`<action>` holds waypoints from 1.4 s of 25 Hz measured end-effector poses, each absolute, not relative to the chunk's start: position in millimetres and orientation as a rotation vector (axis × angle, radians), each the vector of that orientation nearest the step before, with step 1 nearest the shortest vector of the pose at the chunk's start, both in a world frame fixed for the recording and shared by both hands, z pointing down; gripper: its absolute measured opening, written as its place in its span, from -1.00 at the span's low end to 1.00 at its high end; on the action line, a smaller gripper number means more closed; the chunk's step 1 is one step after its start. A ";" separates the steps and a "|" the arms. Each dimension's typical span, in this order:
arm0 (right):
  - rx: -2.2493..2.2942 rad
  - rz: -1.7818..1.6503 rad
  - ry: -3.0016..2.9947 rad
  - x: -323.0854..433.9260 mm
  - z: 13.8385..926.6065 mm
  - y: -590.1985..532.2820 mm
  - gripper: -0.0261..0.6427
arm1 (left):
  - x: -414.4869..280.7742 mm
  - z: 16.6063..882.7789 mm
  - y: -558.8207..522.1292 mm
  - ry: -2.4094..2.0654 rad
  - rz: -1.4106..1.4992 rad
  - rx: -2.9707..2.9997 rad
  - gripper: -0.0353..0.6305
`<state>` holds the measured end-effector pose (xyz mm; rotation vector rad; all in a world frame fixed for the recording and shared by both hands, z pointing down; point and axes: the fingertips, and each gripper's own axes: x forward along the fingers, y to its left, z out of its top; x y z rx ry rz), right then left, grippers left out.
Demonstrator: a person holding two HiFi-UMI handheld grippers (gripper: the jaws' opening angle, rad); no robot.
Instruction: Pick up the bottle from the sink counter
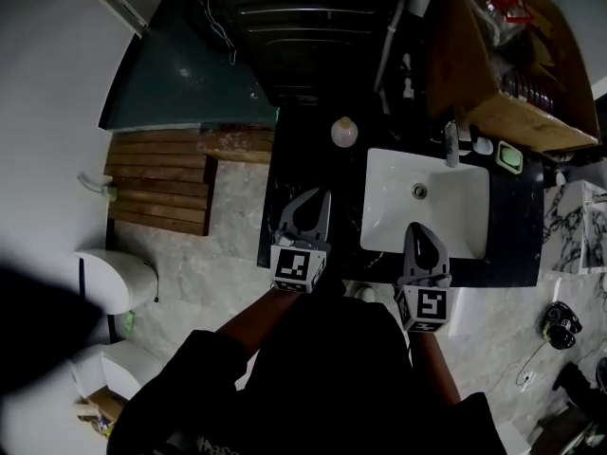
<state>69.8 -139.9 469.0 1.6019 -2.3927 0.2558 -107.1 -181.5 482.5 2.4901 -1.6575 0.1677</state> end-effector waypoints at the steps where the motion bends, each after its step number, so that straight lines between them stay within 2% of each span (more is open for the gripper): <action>1: 1.607 0.261 -2.388 67.8 468.7 -142.1 -0.81 | -107.6 487.6 -187.5 -1.648 0.177 2.496 -0.84; 14: 1.627 0.195 -2.326 56.8 478.8 -188.8 -0.81 | -107.8 549.5 -273.9 -1.554 0.284 2.555 -0.82; 15: 1.637 0.180 -2.318 56.3 478.5 -192.4 -0.81 | -107.3 554.8 -280.5 -1.546 0.292 2.556 -0.77; 17: 1.657 0.172 -2.317 53.9 477.8 -197.7 -0.81 | -106.4 567.7 -293.2 -1.526 0.311 2.547 -0.56; 20: 1.664 0.215 -2.316 46.8 480.9 -198.7 -0.81 | -105.5 591.2 -310.4 -1.492 0.348 2.522 -0.43; 23: 1.659 0.279 -2.297 43.4 486.6 -197.6 -0.81 | -101.0 616.0 -327.8 -1.454 0.401 2.492 -0.14; 26: 1.655 0.238 -2.294 40.2 485.3 -196.1 -0.81 | -94.3 633.0 -342.8 -1.420 0.480 2.494 0.02; 35: 1.591 0.267 -2.280 34.6 501.4 -183.1 -0.81 | -81.8 674.4 -370.6 -1.332 0.583 2.466 0.16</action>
